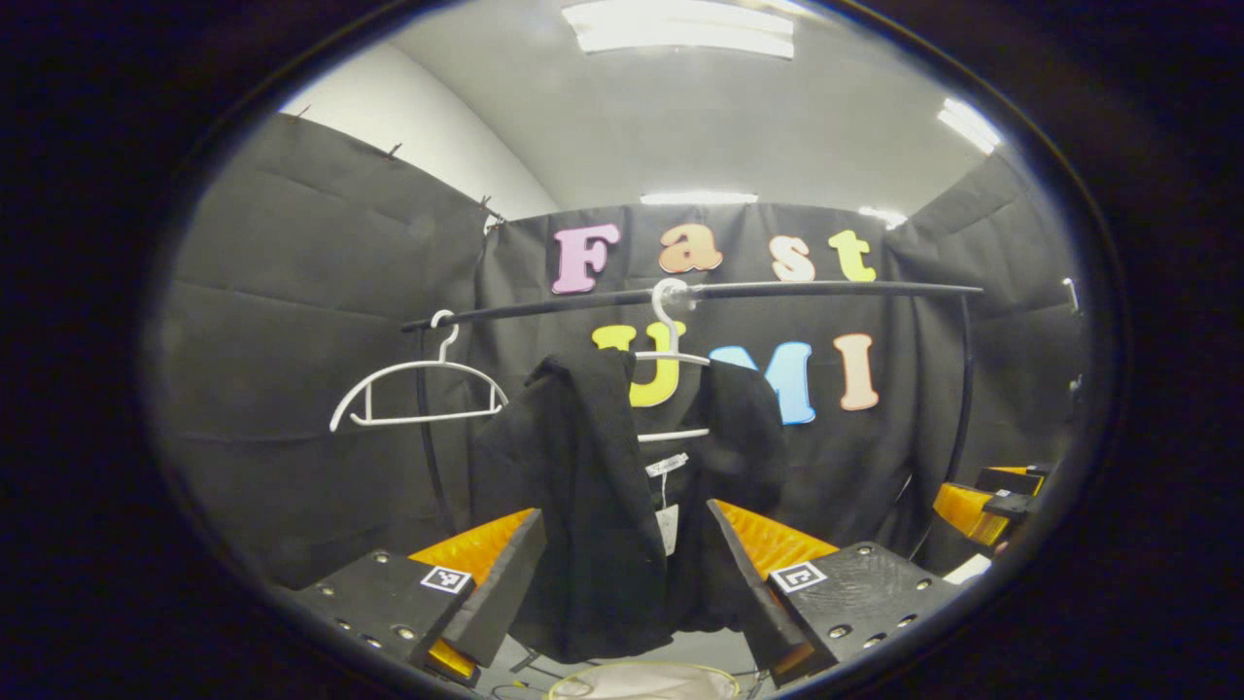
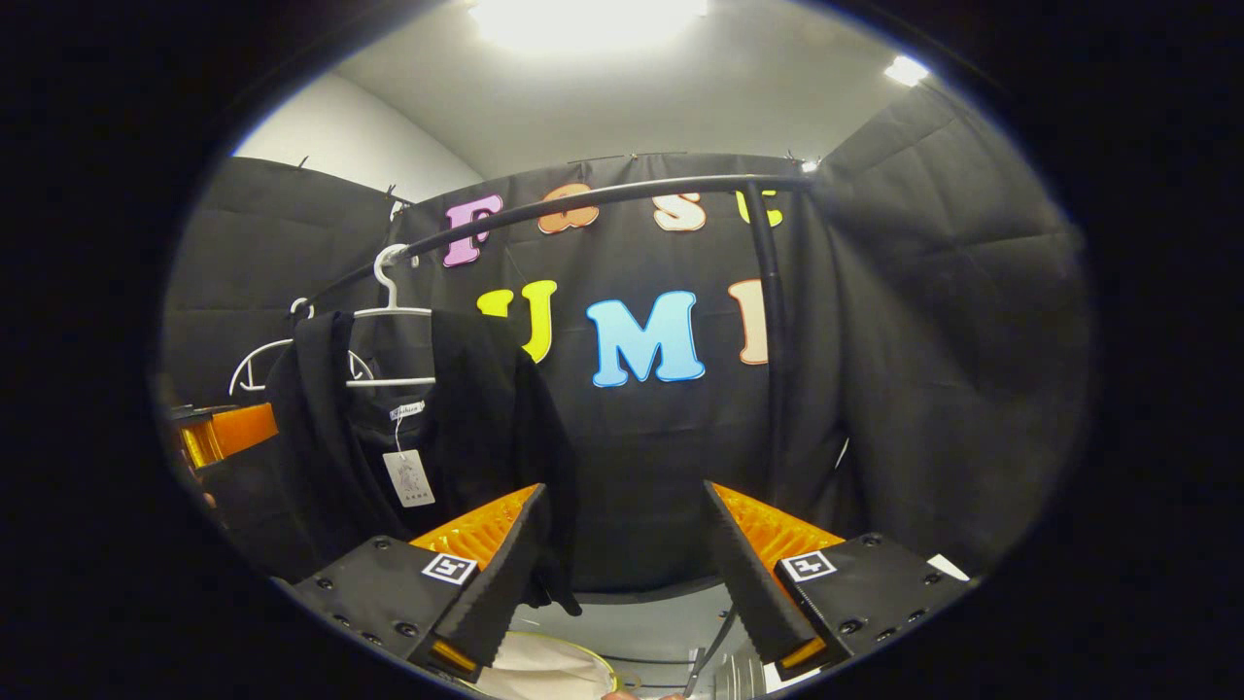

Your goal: Grasp the clothes on the hanger with both hands and then place them into the laundry hamper below.

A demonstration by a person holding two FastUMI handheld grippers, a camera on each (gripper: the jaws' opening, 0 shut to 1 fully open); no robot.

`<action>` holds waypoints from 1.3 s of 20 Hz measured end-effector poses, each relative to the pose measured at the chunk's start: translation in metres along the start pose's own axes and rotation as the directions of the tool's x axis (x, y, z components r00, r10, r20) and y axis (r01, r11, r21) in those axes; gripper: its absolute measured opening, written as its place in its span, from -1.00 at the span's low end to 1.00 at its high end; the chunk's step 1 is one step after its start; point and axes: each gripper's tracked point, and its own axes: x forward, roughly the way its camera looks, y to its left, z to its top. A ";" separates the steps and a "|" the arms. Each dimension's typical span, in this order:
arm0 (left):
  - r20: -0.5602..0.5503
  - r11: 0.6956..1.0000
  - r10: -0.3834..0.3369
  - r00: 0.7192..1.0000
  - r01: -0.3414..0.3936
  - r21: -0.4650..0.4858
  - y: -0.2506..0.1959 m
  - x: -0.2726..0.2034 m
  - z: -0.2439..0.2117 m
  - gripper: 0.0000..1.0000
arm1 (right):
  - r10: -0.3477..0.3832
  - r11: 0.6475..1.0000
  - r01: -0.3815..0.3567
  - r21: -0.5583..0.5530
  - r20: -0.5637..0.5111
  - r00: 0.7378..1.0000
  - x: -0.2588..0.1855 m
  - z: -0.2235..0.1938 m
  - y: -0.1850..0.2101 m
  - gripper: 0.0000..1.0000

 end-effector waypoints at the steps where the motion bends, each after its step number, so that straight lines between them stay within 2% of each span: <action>1: 0.000 1.000 0.017 1.000 -0.017 0.008 0.001 0.009 0.001 0.92 | 0.013 1.000 -0.013 -0.002 -0.001 1.000 0.008 -0.001 0.000 0.96; 6: -0.009 0.991 0.127 0.992 -0.126 0.050 0.010 0.053 -0.003 0.89 | 0.089 0.996 -0.089 0.002 -0.012 0.996 0.041 -0.005 0.008 0.96; 11: -0.038 0.980 0.190 0.981 -0.188 0.062 0.007 0.089 -0.014 0.89 | 0.171 0.985 -0.171 -0.004 -0.014 0.985 0.066 -0.008 0.018 0.95; 12: -0.044 0.976 0.211 0.977 -0.208 0.069 0.008 0.095 -0.017 0.89 | 0.183 0.983 -0.183 -0.005 -0.017 0.983 0.071 -0.008 0.017 0.86; 13: -0.051 0.970 0.236 0.970 -0.232 0.077 0.009 0.101 -0.020 0.89 | 0.194 0.981 -0.194 -0.004 -0.022 0.981 0.076 -0.011 0.017 0.86; 14: -0.055 0.962 0.264 0.963 -0.259 0.083 0.011 0.106 -0.022 0.89 | 0.204 0.979 -0.204 -0.002 -0.029 0.979 0.082 -0.013 0.017 0.95; 20: -0.069 0.902 0.420 0.905 -0.409 0.138 0.033 0.128 -0.029 0.89 | 0.261 0.965 -0.262 0.010 -0.110 0.959 0.096 -0.038 0.009 0.96; 24: -0.038 0.866 0.483 0.875 -0.470 0.173 0.042 0.138 -0.027 0.89 | 0.272 0.962 -0.272 0.026 -0.147 0.951 0.100 -0.052 -0.001 0.95; 26: -0.038 0.851 0.507 0.861 -0.494 0.180 0.046 0.143 -0.028 0.76 | 0.280 0.960 -0.277 0.047 -0.162 0.946 0.098 -0.058 -0.003 0.96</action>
